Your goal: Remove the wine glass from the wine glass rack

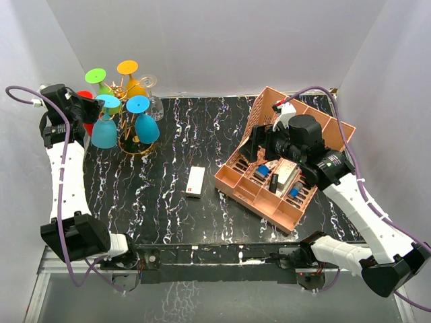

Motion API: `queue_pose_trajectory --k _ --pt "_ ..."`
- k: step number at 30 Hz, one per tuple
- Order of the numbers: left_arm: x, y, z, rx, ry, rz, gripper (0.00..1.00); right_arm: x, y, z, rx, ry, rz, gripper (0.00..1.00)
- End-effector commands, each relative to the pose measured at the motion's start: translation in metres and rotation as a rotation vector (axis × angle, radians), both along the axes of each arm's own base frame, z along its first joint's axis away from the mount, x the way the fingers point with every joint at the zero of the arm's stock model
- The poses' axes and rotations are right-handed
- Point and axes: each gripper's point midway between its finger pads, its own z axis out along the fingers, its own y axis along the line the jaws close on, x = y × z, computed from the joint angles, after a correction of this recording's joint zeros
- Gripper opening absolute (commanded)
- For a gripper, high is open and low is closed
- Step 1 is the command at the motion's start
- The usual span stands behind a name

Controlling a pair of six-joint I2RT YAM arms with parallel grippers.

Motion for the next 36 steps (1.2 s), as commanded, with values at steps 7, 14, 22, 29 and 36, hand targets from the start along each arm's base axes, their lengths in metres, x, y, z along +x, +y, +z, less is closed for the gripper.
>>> queue_pose_trajectory --k 7,14,22,29,36 --pt "0.005 0.010 0.037 -0.004 -0.089 0.049 0.00 0.005 0.001 0.021 0.027 -0.078 -0.006 0.98" --pt "-0.009 0.029 0.037 -0.001 -0.028 0.171 0.00 0.004 0.001 0.023 0.032 -0.080 -0.004 0.98" --pt "-0.064 0.056 0.029 -0.047 0.095 0.463 0.00 0.001 0.002 0.026 0.045 -0.077 0.003 0.98" --pt "-0.135 0.063 0.052 -0.060 0.040 0.658 0.00 -0.001 0.007 0.024 0.062 -0.058 0.028 0.98" --pt "-0.175 0.016 0.153 -0.014 -0.297 0.442 0.00 -0.003 0.014 0.016 0.073 -0.029 0.060 0.98"
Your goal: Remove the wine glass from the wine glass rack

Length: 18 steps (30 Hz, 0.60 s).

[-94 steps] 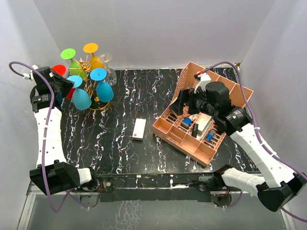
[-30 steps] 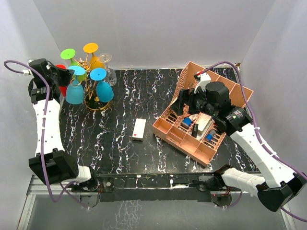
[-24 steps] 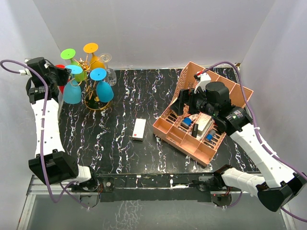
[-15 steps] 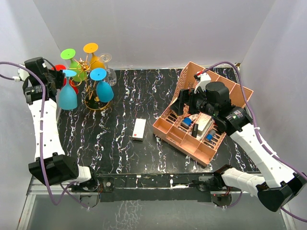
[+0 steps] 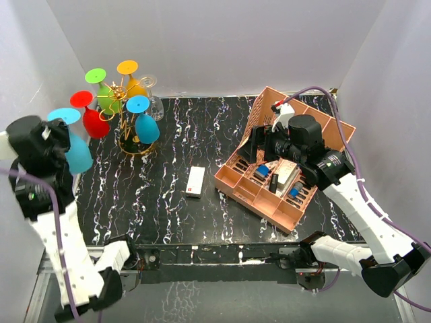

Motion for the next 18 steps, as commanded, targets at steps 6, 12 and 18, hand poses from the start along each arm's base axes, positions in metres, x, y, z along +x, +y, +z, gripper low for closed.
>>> queue_pose_trajectory --k 6,12,18 --pt "-0.036 -0.112 0.195 0.415 -0.654 -0.537 0.00 0.001 0.020 0.015 0.099 -0.012 0.061 0.98" --pt "-0.075 -0.197 0.240 0.590 -1.021 -0.986 0.00 -0.002 0.030 0.025 0.177 -0.018 0.097 0.98" --pt "-0.074 -0.228 0.217 0.362 -1.197 -1.320 0.00 -0.011 0.046 0.061 0.318 -0.072 0.175 0.98"
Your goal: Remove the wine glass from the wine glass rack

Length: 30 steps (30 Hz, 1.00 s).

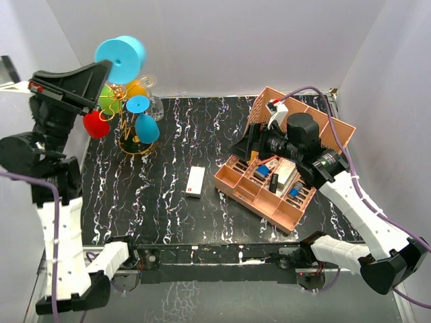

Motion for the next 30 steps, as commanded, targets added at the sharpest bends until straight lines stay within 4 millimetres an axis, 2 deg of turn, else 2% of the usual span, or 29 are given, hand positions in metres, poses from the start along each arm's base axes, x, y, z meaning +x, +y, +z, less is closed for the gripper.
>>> queue_pose_trajectory --k 1,6,9,15,20,25,30 --pt "-0.029 -0.035 -0.008 0.006 -0.131 -0.402 0.00 -0.007 0.018 0.057 0.195 -0.123 0.073 0.98" --pt "-0.025 -0.044 -0.040 -0.038 -0.056 -0.639 0.00 -0.019 0.026 0.089 0.372 -0.139 0.120 0.98" --pt "-0.029 -0.052 -0.063 -0.061 -0.015 -0.732 0.00 -0.021 0.031 0.097 0.446 -0.132 0.145 0.99" --pt "-0.033 -0.055 -0.107 -0.180 0.086 -0.850 0.00 -0.013 0.047 0.101 0.540 -0.058 0.194 0.98" --pt "-0.029 -0.056 -0.136 -0.273 0.160 -0.891 0.00 -0.020 0.063 0.117 0.684 -0.020 0.345 0.98" --pt "-0.028 -0.060 -0.148 -0.312 0.167 -0.914 0.00 -0.037 0.065 0.143 0.795 -0.087 0.491 0.96" --pt "-0.030 -0.058 -0.151 -0.338 0.141 -0.932 0.00 -0.054 0.063 0.150 0.850 -0.073 0.559 0.78"
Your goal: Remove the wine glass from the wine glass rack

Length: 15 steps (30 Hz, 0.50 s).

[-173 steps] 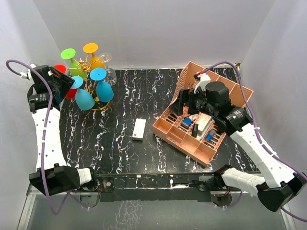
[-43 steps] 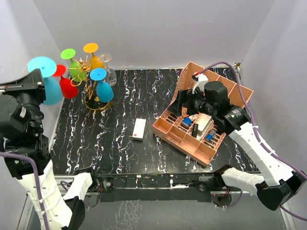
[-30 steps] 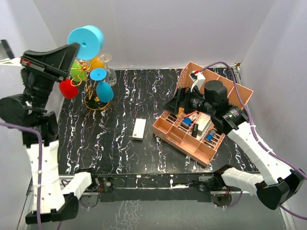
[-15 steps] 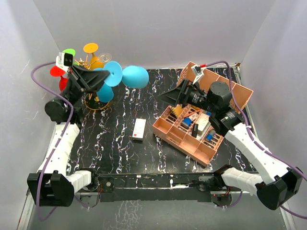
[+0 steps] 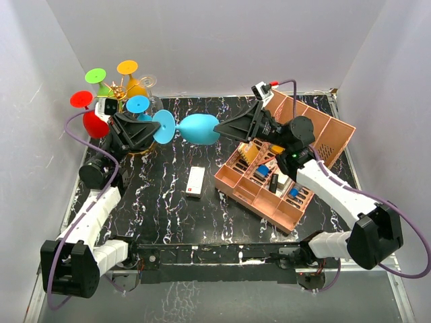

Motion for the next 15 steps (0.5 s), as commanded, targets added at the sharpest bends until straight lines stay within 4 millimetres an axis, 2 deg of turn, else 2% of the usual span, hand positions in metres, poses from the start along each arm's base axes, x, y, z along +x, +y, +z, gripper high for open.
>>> queue_pose_trajectory --k 1,6,11,15 --pt "-0.025 0.011 0.019 -0.104 -0.108 -0.023 0.00 -0.043 -0.014 0.041 0.149 -0.136 0.109 0.74" --pt "-0.026 0.016 0.017 -0.170 -0.115 -0.023 0.00 -0.057 -0.026 0.051 0.231 -0.125 0.114 0.57" --pt "-0.025 0.013 0.013 -0.177 -0.098 -0.031 0.00 -0.075 -0.040 0.074 0.345 -0.162 0.154 0.43" --pt "-0.025 0.011 0.012 -0.178 -0.096 -0.029 0.00 -0.090 -0.050 0.090 0.418 -0.208 0.209 0.27"
